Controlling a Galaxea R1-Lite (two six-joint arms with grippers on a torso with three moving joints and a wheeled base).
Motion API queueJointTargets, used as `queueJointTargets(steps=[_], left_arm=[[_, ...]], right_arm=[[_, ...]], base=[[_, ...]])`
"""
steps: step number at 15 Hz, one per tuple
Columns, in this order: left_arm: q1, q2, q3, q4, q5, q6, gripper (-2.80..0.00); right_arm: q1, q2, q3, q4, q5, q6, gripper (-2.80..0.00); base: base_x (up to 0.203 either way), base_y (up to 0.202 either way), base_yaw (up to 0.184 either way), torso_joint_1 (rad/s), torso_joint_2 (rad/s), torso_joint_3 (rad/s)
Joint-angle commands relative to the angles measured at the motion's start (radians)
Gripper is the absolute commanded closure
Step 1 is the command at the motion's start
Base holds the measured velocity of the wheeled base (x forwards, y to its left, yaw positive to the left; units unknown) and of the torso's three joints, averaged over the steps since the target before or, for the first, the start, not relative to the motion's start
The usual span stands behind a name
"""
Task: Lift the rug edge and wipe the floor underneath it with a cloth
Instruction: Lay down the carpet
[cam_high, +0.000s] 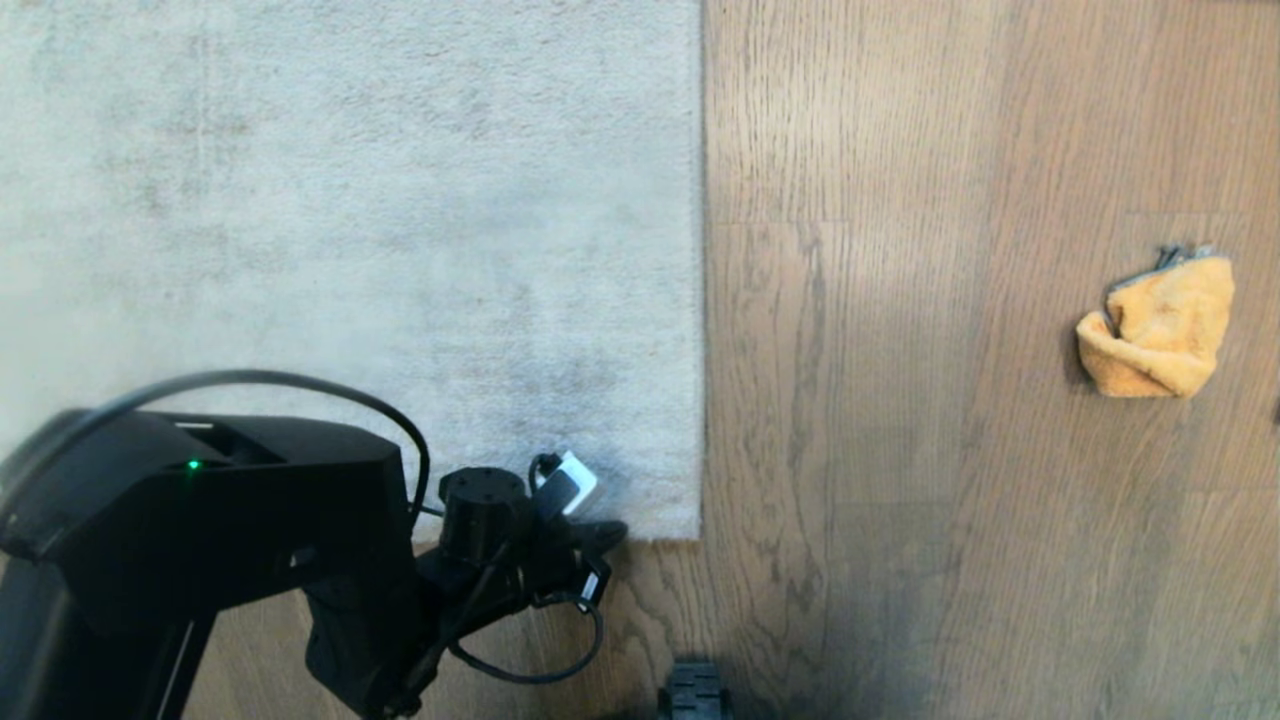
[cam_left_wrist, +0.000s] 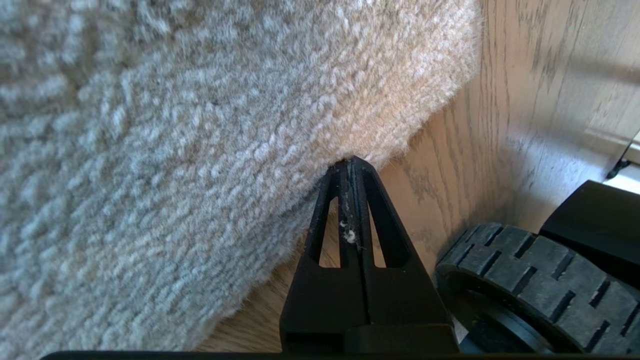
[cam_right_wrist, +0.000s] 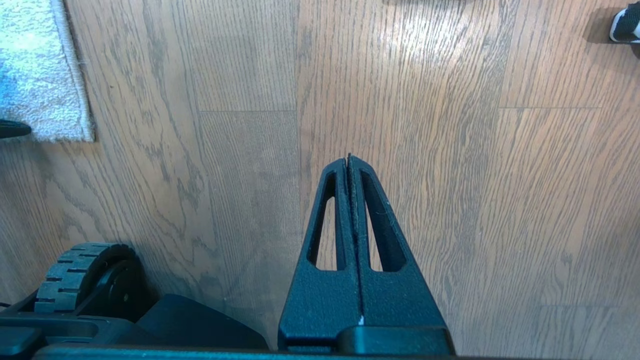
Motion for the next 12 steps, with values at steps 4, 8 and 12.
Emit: queueJointTargets(steps=[4, 8, 12], left_arm=[[0.010, -0.004, -0.031, -0.030, 0.024, 0.000, 0.00], [0.007, -0.023, -0.029, -0.061, 0.037, -0.043, 0.00], [0.000, -0.056, -0.031, -0.059, 0.038, -0.062, 0.00]], right_arm=[[0.000, 0.002, 0.000, -0.001, 0.000, -0.001, 0.00], [0.000, 0.002, 0.000, -0.001, 0.000, -0.001, 0.00], [0.000, 0.002, 0.000, -0.001, 0.002, -0.001, 0.00]], base=[[0.000, 0.000, 0.000, 0.000, 0.00, 0.000], [0.000, 0.000, 0.000, 0.000, 0.00, 0.000], [0.000, 0.000, 0.000, 0.000, 0.00, 0.000]])
